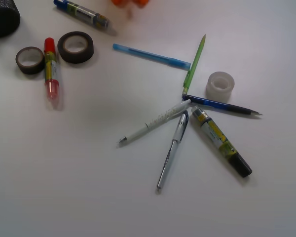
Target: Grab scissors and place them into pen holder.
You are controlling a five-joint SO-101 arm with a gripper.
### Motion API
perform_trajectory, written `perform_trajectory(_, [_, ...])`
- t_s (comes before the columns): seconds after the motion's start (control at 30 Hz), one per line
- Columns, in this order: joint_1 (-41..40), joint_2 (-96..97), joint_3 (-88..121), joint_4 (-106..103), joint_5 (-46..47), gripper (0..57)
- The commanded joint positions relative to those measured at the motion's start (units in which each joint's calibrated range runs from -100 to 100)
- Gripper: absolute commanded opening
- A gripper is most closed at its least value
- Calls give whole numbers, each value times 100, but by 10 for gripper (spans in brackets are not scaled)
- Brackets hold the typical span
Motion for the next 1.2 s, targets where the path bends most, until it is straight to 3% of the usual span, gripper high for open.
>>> perform_trajectory(0.0, [-329,-1630,2822,-1033,-34,166])
perform_trajectory(0.17, [-441,-2701,4144,-1095,-34,159])
perform_trajectory(0.33, [-478,-2607,4498,-981,-39,0])
perform_trajectory(1.17, [-882,-2633,4398,349,-484,2])
